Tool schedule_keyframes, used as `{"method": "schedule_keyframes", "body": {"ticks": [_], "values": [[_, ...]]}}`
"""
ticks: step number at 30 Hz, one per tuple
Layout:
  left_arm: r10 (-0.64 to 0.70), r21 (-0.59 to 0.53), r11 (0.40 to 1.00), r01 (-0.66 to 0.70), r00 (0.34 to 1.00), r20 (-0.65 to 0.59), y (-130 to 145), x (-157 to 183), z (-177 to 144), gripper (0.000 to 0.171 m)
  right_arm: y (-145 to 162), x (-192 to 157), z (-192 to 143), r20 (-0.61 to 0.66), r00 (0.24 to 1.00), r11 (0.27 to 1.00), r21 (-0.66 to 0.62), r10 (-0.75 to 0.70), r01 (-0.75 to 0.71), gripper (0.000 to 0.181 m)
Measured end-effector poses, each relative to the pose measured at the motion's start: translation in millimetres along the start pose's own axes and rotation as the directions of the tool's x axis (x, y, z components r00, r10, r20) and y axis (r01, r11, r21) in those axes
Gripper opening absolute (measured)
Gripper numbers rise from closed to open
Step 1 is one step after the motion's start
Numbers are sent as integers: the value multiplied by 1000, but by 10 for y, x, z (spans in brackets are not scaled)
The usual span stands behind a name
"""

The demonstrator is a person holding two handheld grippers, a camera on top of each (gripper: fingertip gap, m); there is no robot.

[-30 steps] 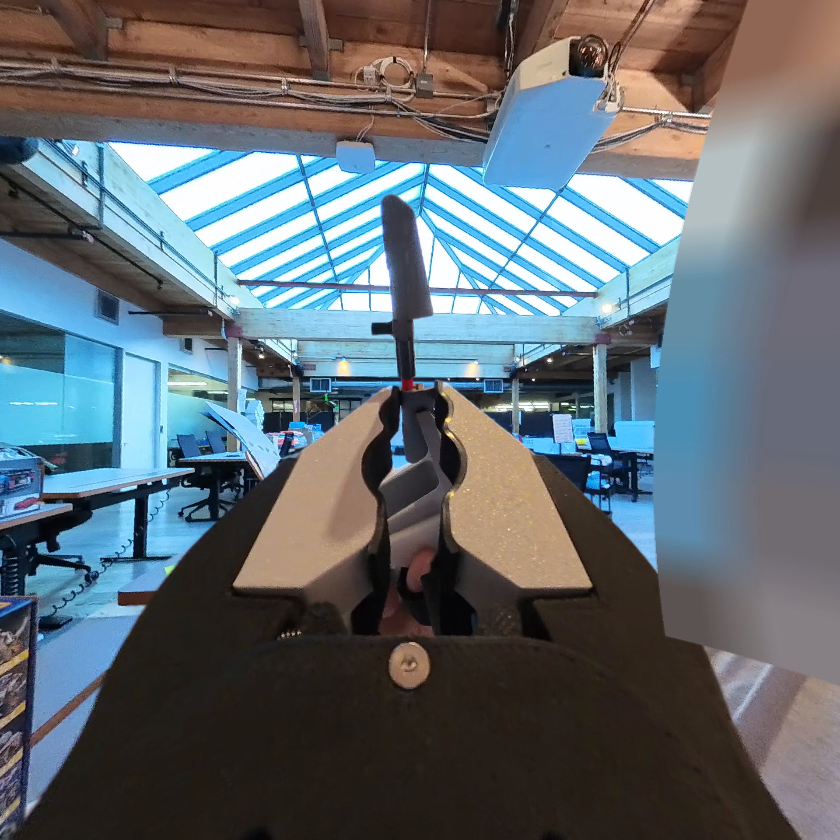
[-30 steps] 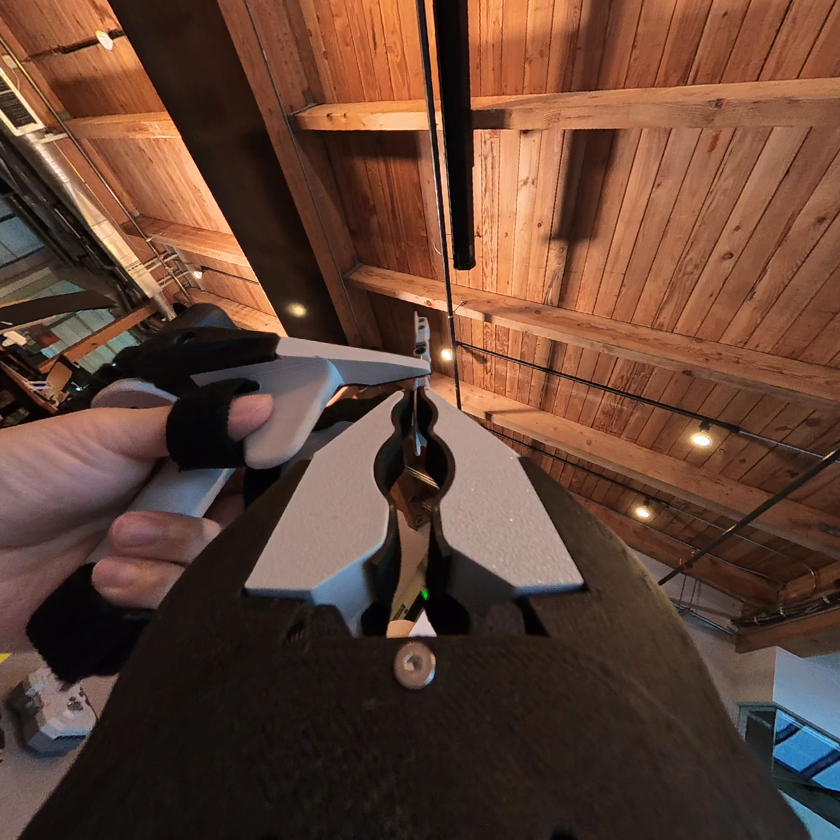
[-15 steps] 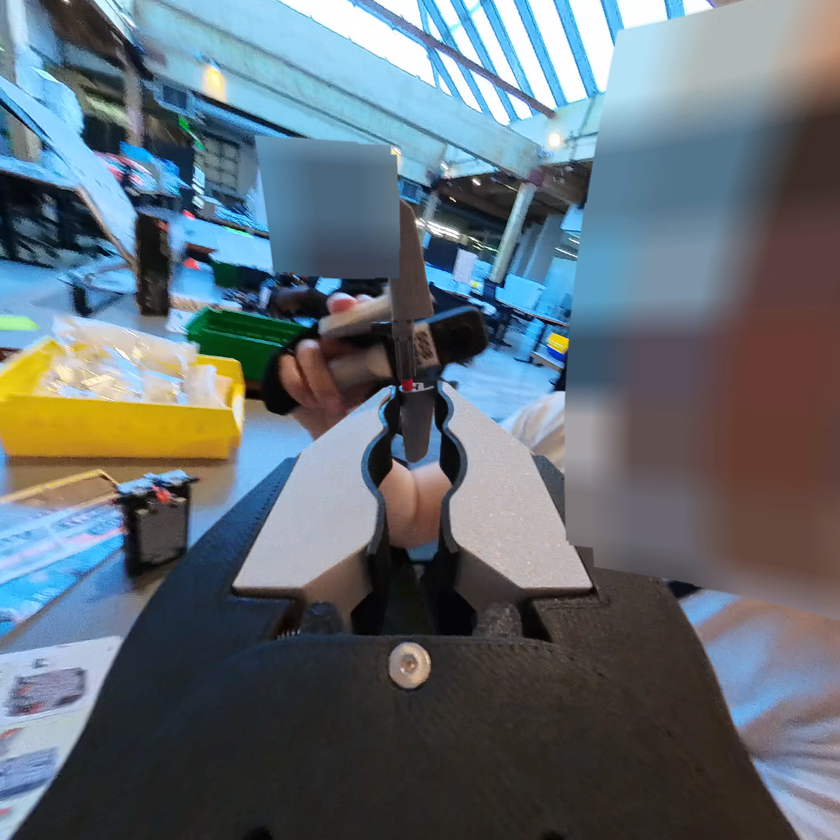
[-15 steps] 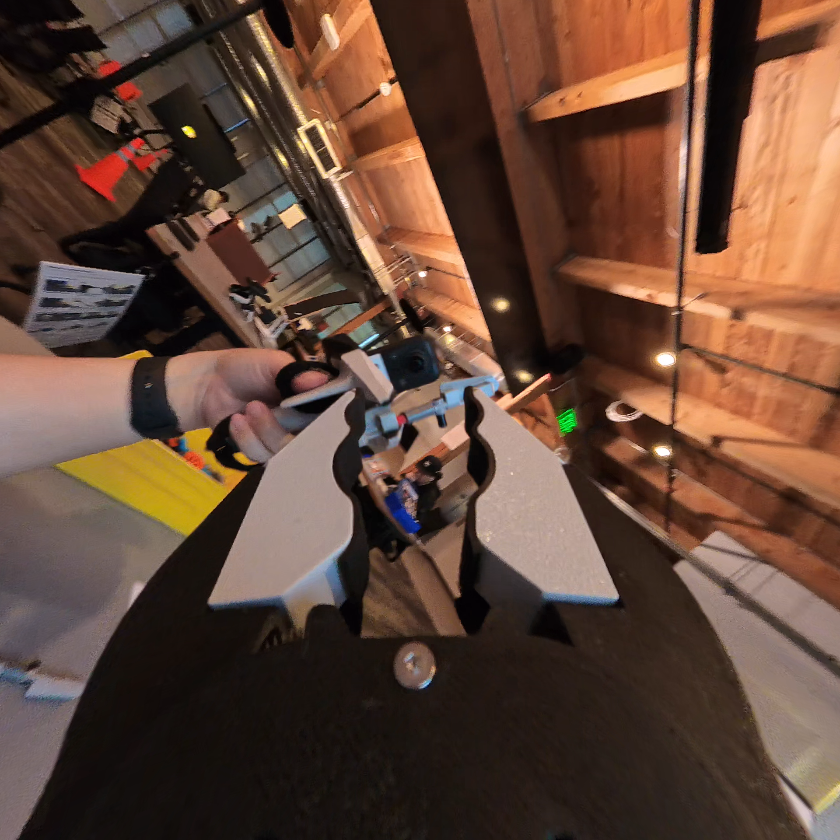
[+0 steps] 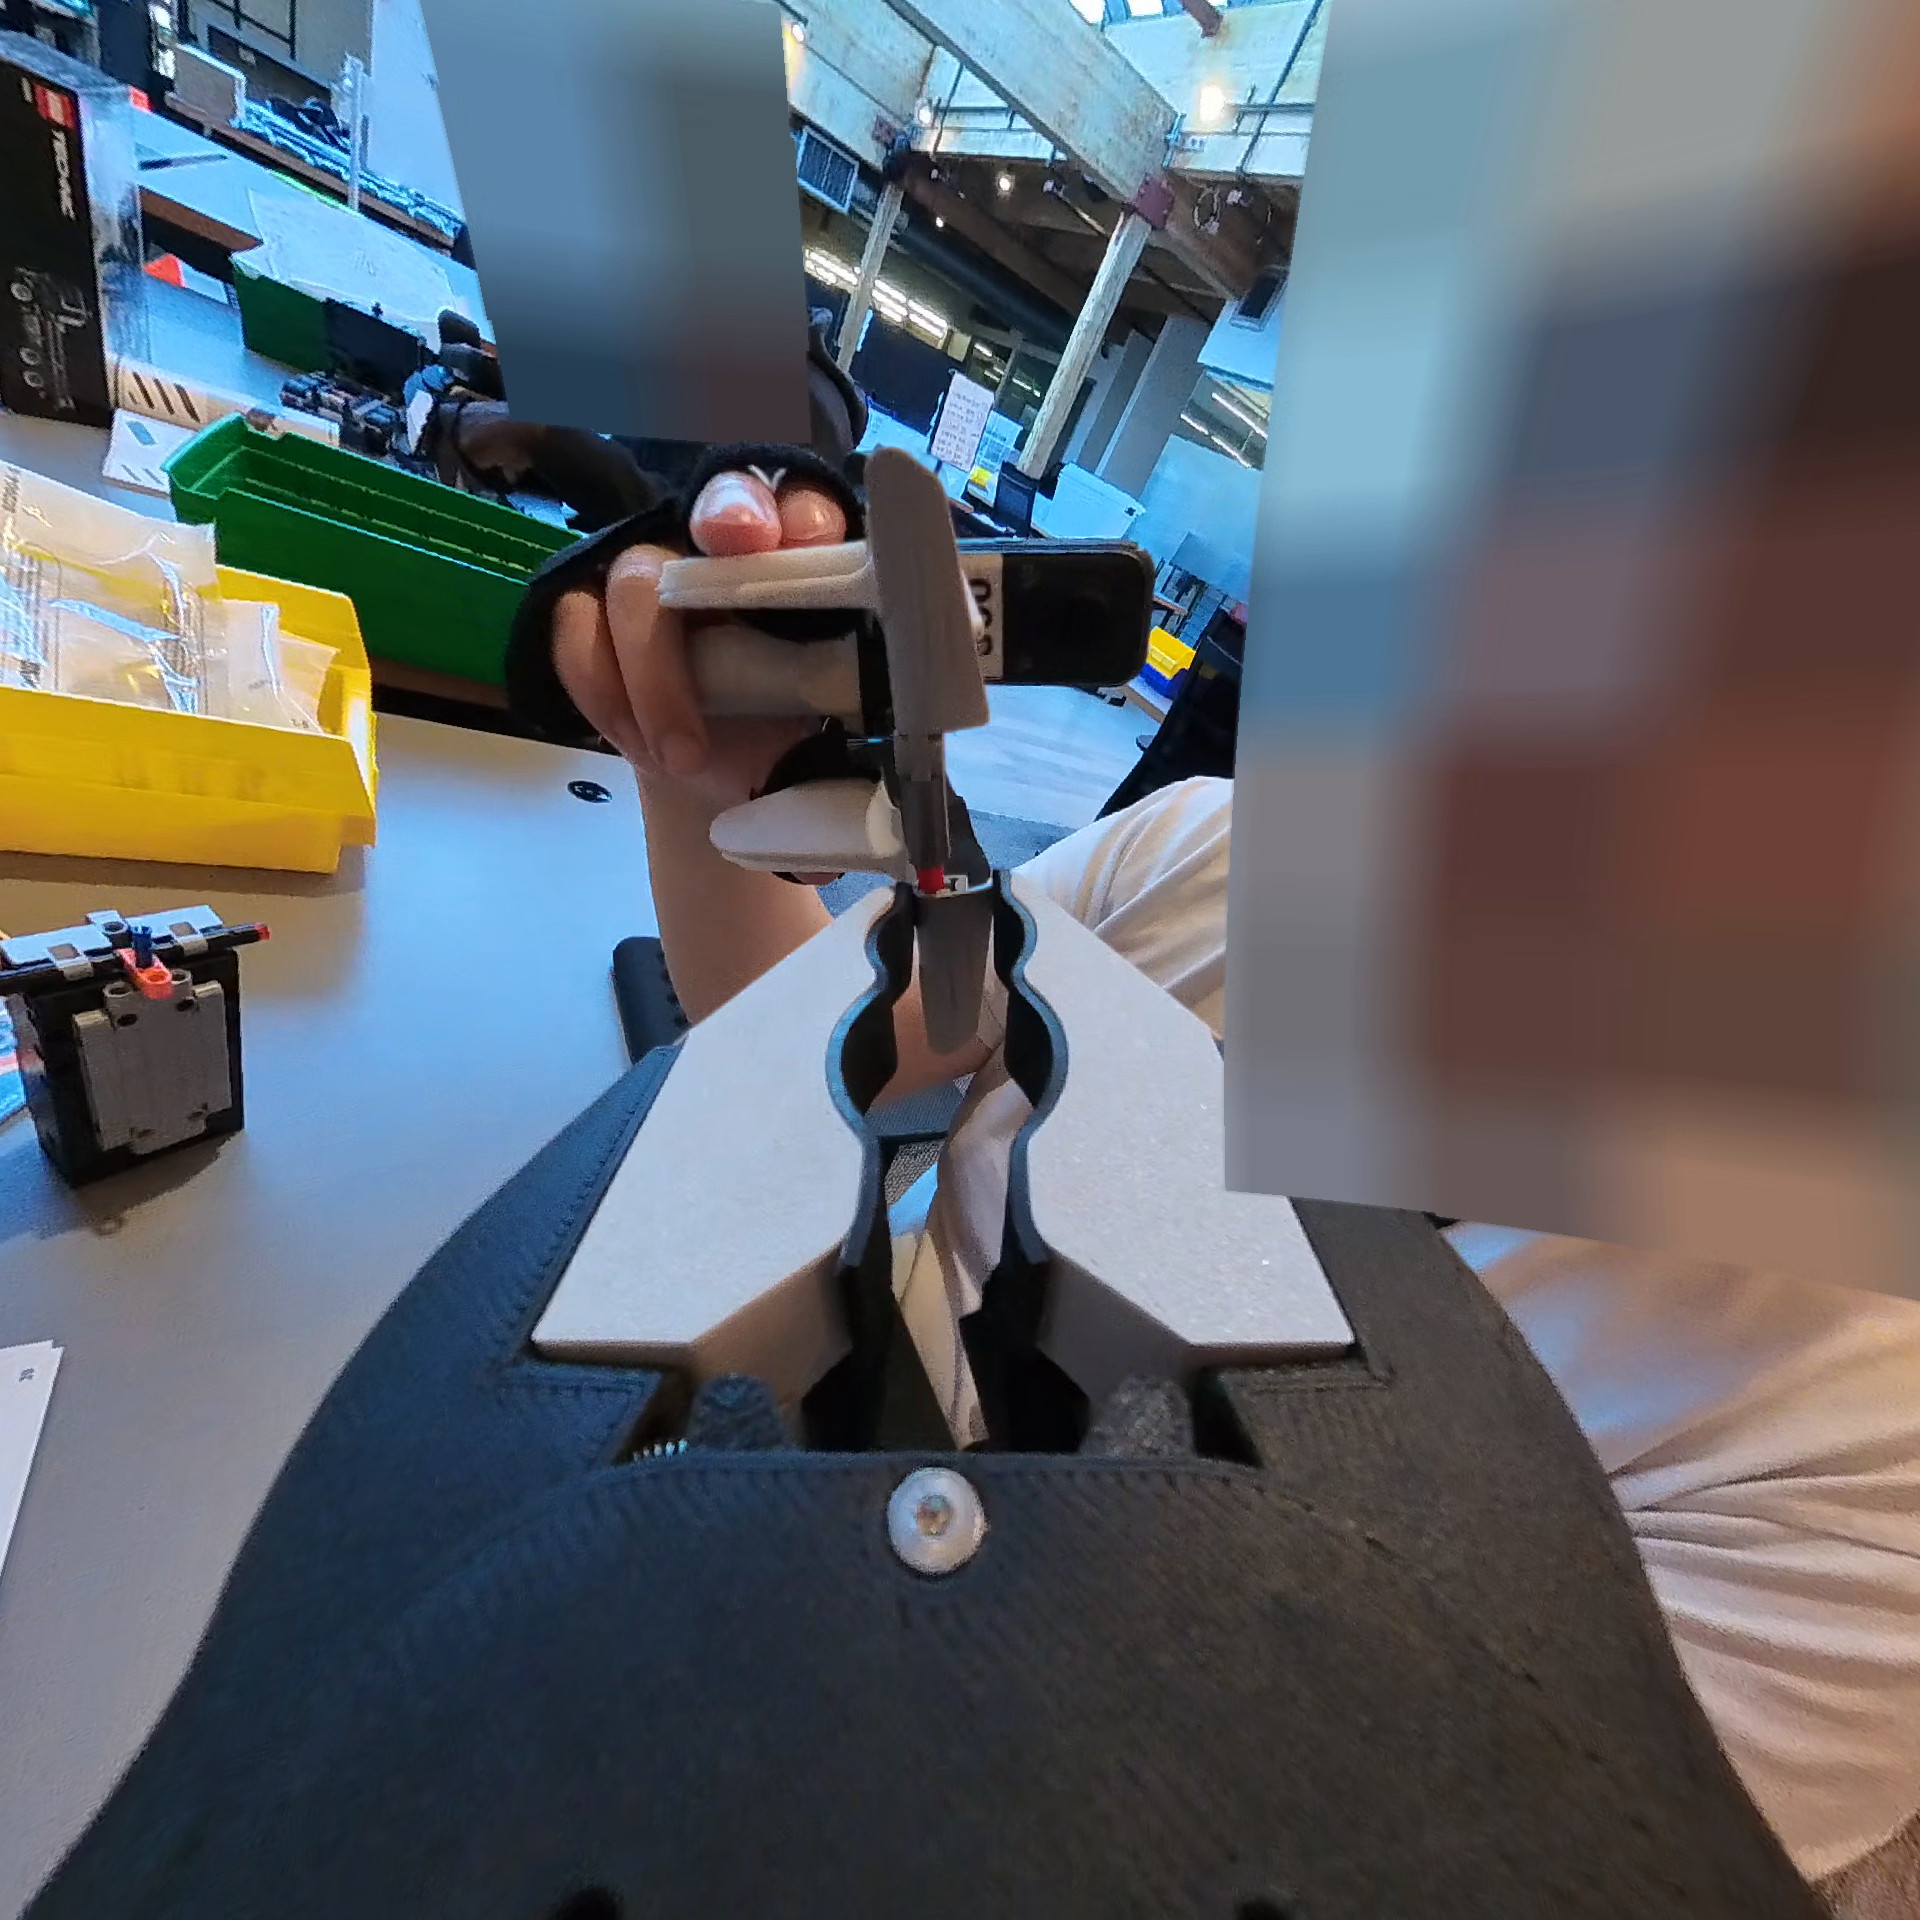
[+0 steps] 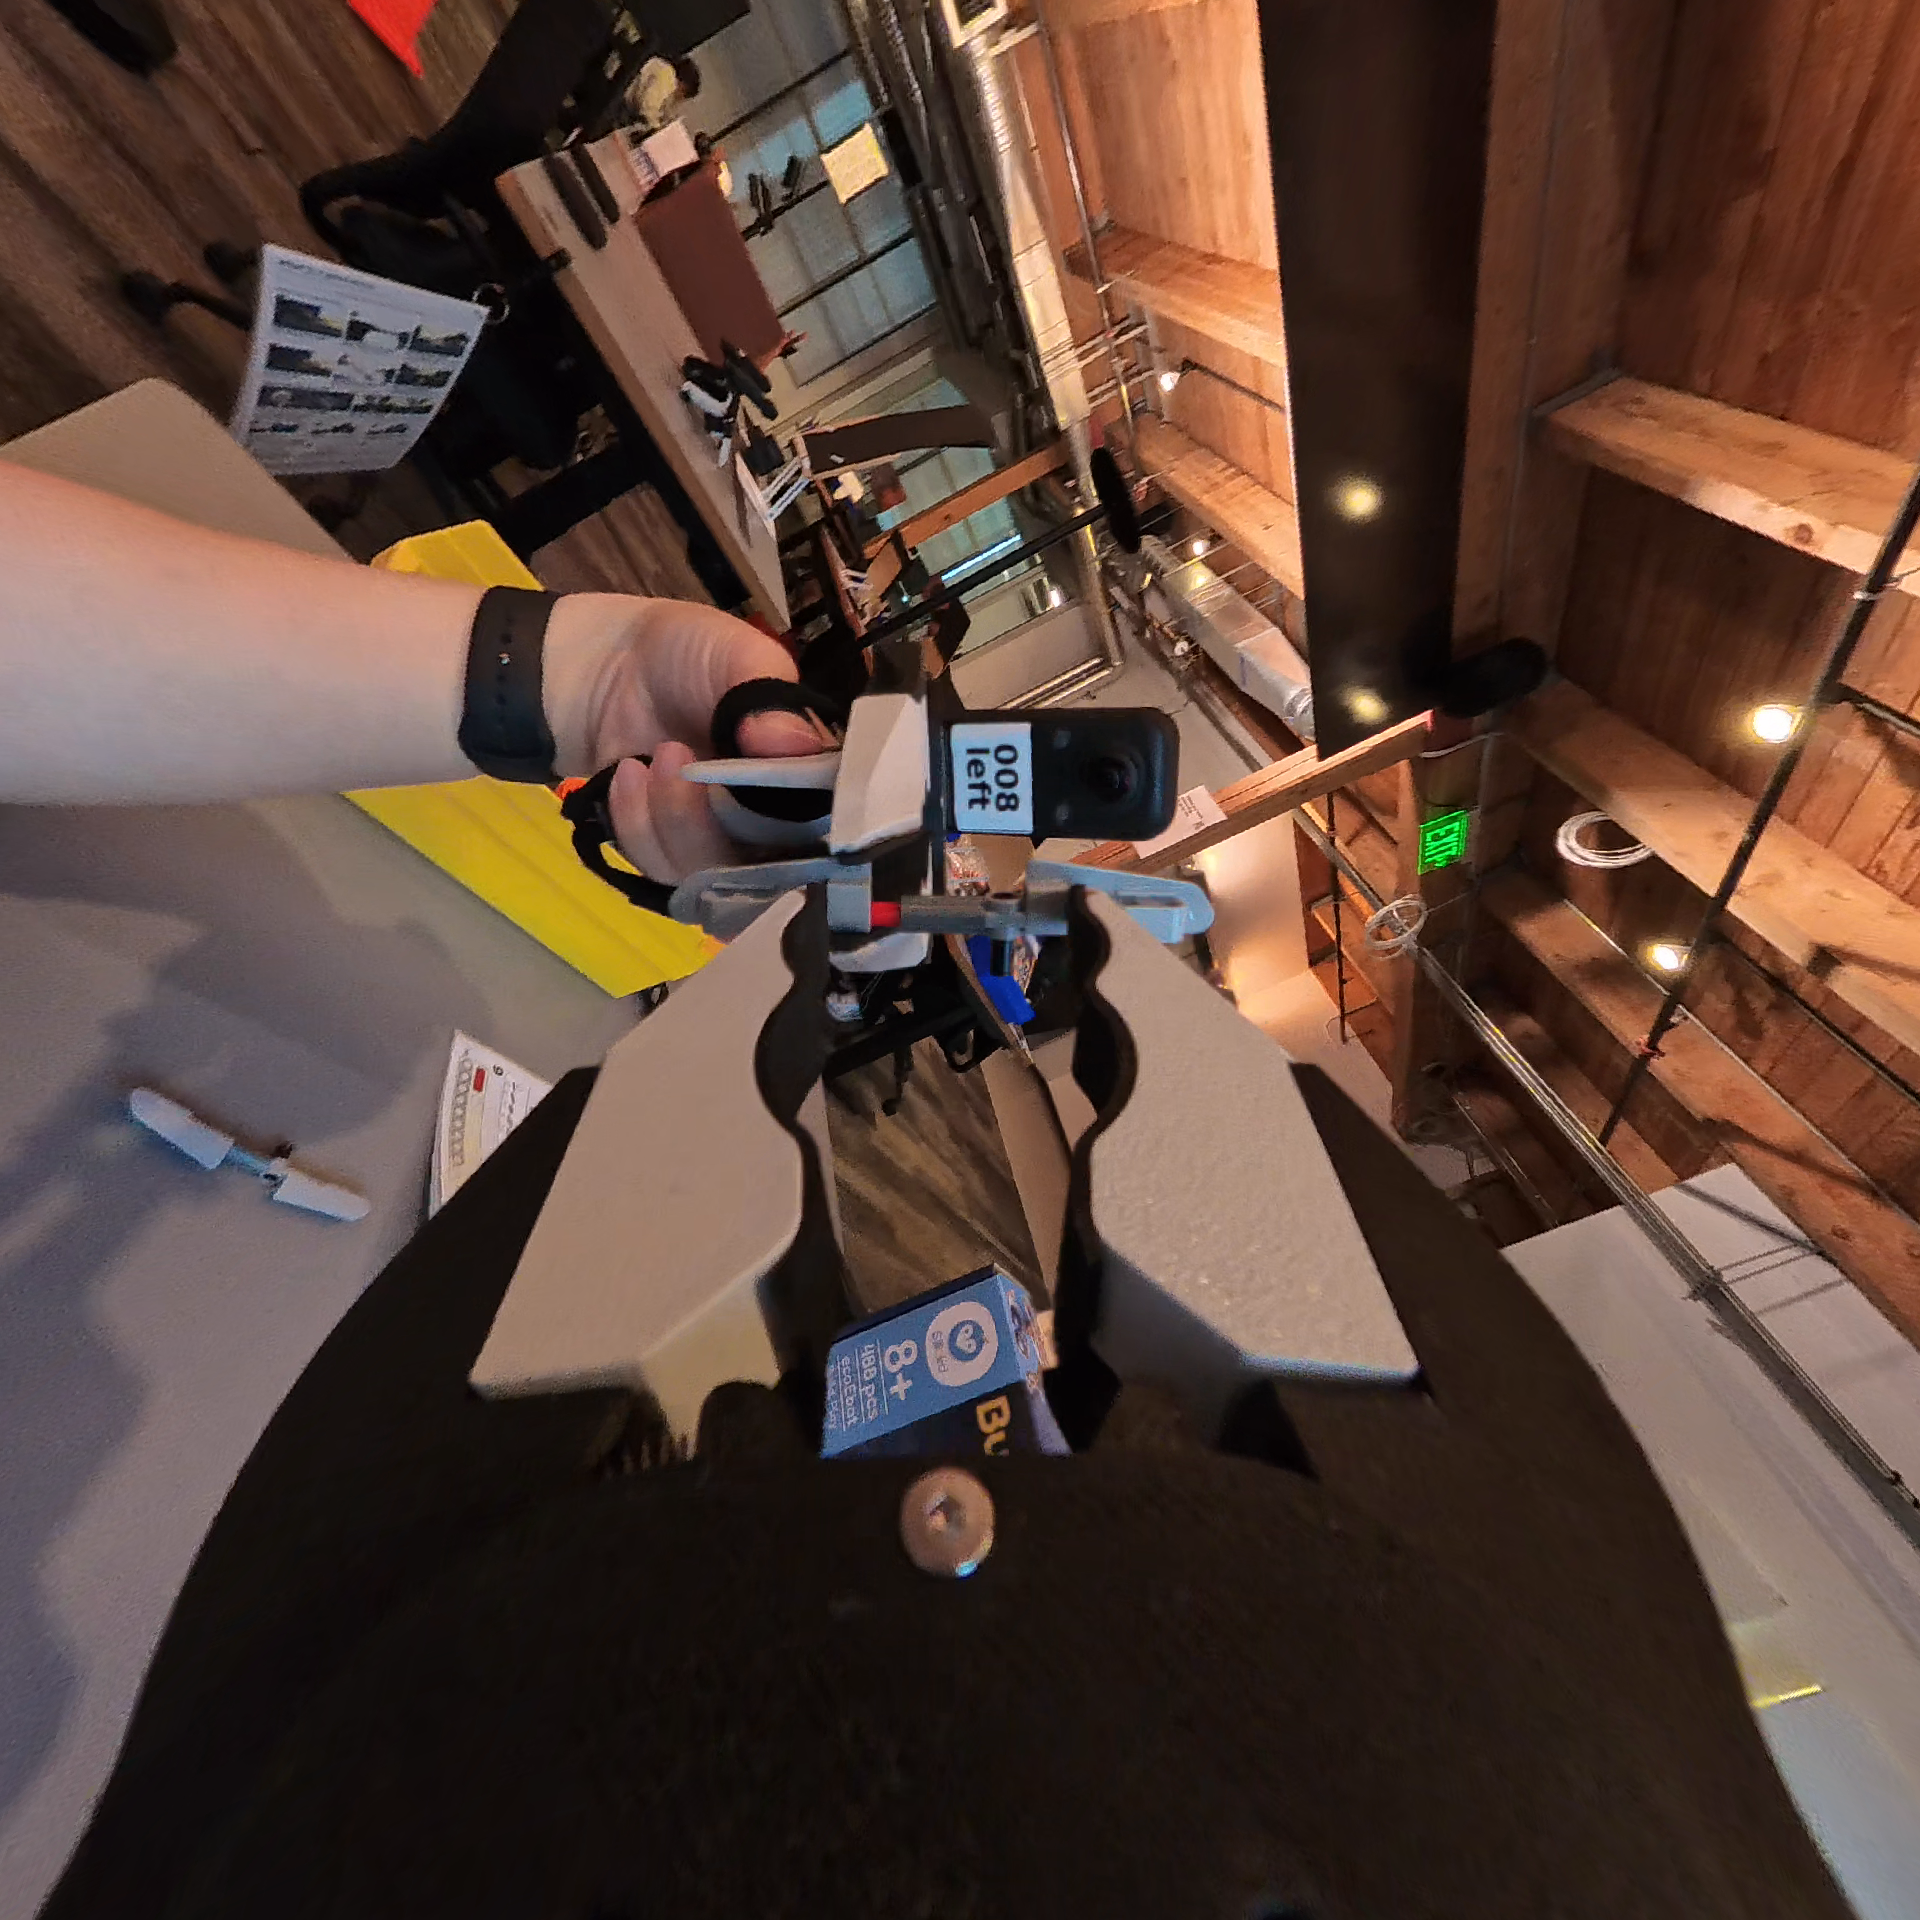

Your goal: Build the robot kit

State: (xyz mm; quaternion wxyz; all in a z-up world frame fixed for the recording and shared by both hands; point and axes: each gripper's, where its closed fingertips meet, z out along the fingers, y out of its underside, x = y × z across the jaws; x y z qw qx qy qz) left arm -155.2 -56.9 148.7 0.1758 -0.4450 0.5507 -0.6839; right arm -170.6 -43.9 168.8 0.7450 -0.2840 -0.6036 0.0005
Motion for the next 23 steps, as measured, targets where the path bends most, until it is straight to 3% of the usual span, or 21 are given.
{"method": "schedule_keyframes", "body": {"ticks": [1,10,23], "values": [[-2,-4,1000,2,1000,-1,9,-1,2,13,1,-7,-2,3,1000,1000,-3,-7,7,44],[7,43,999,-6,1000,-24,-48,-21,-8,15,34,51,-16,-34,998,996,-66,-60,58,44],[-23,-1,1000,23,998,-60,15,-52,65,10,56,200,-83,-100,995,996,-82,-31,23,44]]}}
